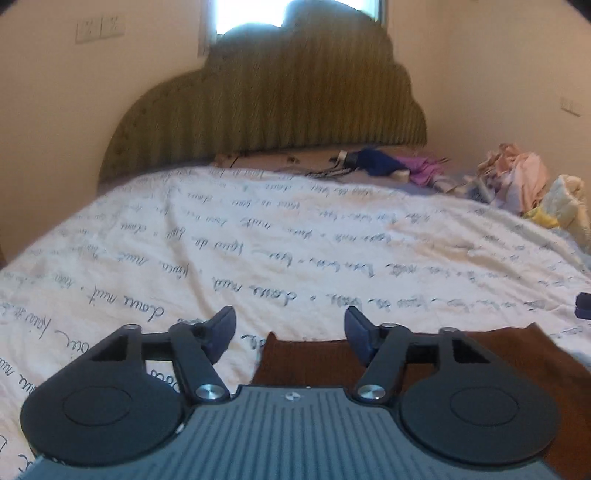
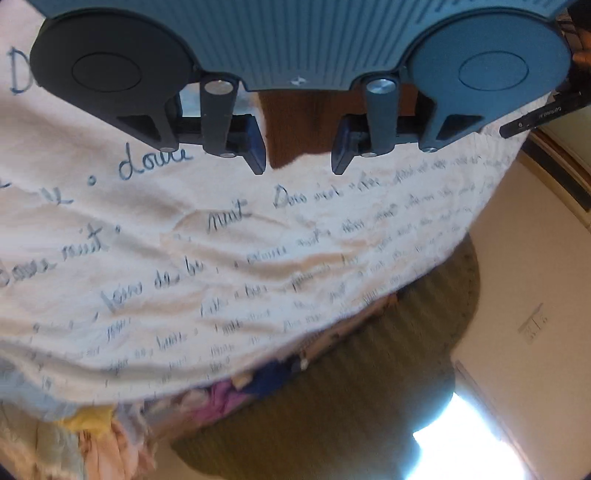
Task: Fold small clothes
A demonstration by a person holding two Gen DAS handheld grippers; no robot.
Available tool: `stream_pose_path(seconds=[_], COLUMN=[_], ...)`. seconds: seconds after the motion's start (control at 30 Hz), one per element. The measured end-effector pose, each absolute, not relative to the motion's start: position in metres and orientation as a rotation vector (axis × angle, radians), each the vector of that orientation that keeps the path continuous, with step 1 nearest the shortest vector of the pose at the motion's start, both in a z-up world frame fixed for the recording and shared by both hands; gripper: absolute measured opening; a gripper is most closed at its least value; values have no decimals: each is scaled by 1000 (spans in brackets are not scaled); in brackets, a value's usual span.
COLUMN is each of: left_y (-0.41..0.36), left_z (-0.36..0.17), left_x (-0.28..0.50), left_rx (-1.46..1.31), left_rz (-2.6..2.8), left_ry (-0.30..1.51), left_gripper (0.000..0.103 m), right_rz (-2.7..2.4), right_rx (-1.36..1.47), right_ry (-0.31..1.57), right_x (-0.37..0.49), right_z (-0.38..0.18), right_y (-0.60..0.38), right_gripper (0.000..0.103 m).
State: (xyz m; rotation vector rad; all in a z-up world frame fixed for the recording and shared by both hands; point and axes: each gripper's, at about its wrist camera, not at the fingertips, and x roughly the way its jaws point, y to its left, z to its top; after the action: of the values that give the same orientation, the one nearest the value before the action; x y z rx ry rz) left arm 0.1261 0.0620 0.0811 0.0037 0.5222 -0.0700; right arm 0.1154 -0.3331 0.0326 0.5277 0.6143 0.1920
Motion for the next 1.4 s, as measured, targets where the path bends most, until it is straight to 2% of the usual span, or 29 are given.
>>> stream_pose_path(seconds=[0.07, 0.1, 0.13, 0.23, 0.27, 0.33, 0.4, 0.5, 0.63, 0.7, 0.73, 0.83, 0.87, 0.93, 1.03, 1.13, 1.27, 1.37, 1.4], left_y=[43, 29, 14, -4, -2, 21, 28, 17, 20, 25, 26, 22, 22, 25, 26, 24, 26, 26, 26], left_z=[82, 76, 66, 22, 3, 5, 3, 4, 25, 35, 37, 22, 11, 4, 5, 18, 21, 7, 6], left_x=[109, 106, 107, 122, 130, 133, 135, 134, 97, 66, 57, 47, 47, 49, 53, 39, 24, 26, 26], left_rx=[23, 52, 94, 187, 226, 87, 87, 156, 158, 125, 119, 134, 157, 142, 132, 143, 110, 131, 133], left_rz=[-110, -132, -137, -75, -52, -88, -74, -44, 9, -49, -63, -91, -87, -96, -87, -65, -84, -72, -74], left_ry=[490, 498, 520, 634, 672, 680, 695, 694, 637, 611, 613, 680, 680, 666, 682, 676, 682, 662, 661], left_gripper=[90, 91, 91, 85, 88, 86, 87, 90, 88, 92, 92, 92, 96, 100, 101, 94, 97, 102, 103], right_rz=[272, 313, 331, 262, 213, 97, 126, 116, 71, 124, 196, 236, 213, 197, 192, 154, 170, 145, 163], right_rx=[535, 543, 539, 398, 319, 148, 300, 356, 199, 235, 263, 200, 136, 30, 87, 96, 119, 26, 15], right_ry=[533, 532, 550, 615, 642, 686, 637, 643, 703, 641, 614, 668, 690, 621, 619, 627, 578, 668, 640], right_x=[91, 86, 86, 96, 100, 106, 102, 108, 99, 68, 51, 30, 29, 19, 21, 15, -18, -12, -14], right_z=[52, 54, 53, 34, 22, -8, -10, -15, 6, 23, 27, 17, 9, -7, -8, 3, 25, 2, -9], right_y=[-320, -310, -296, -257, -248, -243, -271, -282, -259, -253, -249, -227, -220, -214, -223, -221, -211, -203, -206], right_gripper=[55, 68, 70, 70, 70, 69, 68, 69, 71, 73, 77, 77, 77, 78, 78, 78, 80, 80, 83])
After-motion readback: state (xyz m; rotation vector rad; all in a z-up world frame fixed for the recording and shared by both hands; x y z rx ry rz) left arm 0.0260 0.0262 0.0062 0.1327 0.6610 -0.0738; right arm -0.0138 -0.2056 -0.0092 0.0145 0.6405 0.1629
